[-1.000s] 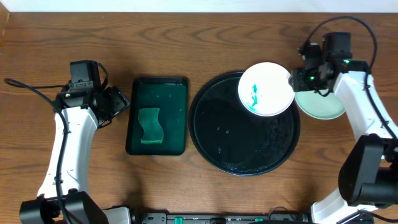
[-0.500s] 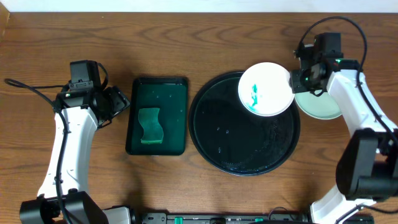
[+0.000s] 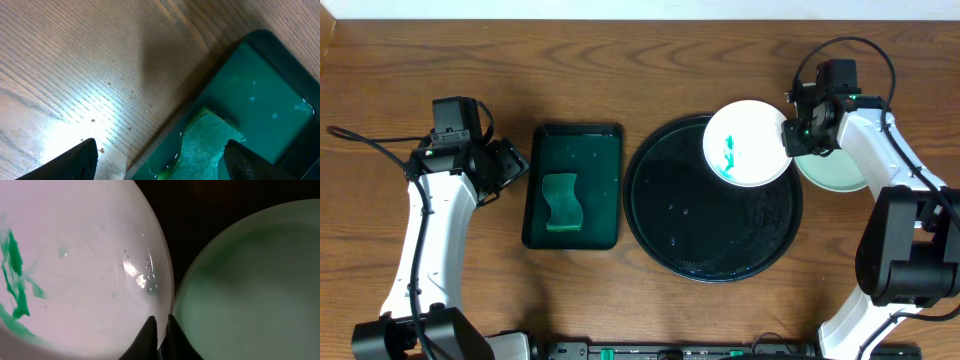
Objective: Clean dirty plates on tray and stack at the side
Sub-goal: 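Release the plate and move the right gripper to the white plate rim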
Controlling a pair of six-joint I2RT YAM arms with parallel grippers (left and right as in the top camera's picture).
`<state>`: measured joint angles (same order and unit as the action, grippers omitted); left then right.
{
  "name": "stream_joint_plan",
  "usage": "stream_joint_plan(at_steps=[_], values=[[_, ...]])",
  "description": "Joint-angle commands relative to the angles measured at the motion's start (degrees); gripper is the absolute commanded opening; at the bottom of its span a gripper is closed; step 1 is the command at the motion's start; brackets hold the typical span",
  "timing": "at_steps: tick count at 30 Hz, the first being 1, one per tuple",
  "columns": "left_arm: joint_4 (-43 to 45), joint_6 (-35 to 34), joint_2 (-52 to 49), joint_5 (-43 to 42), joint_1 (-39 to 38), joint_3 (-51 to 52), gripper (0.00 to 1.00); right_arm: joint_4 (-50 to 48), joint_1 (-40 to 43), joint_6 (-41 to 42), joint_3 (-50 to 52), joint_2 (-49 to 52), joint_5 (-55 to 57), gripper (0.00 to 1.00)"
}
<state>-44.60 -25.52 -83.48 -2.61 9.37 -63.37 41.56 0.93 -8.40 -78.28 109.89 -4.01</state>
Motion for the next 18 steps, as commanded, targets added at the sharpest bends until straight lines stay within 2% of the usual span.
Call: stream_joint_plan(at_steps=[1, 7, 13, 18], values=[[-0.11, -0.24, 0.17, 0.72, 0.26, -0.98, 0.81, 0.04, -0.39, 1.31, -0.61, 0.28, 0.31, 0.01], [-0.11, -0.24, 0.17, 0.72, 0.26, -0.98, 0.81, 1.2, -0.39, 3.69, -0.61, 0.28, -1.22, 0.01], [-0.11, -0.24, 0.17, 0.72, 0.26, -0.98, 0.81, 3.13, -0.39, 3.72, -0.61, 0.28, -7.32, 0.01], [-0.11, -0.24, 0.17, 0.72, 0.26, -0.98, 0.81, 6.38, -0.83, 7.93, -0.61, 0.28, -8.72, 0.01]])
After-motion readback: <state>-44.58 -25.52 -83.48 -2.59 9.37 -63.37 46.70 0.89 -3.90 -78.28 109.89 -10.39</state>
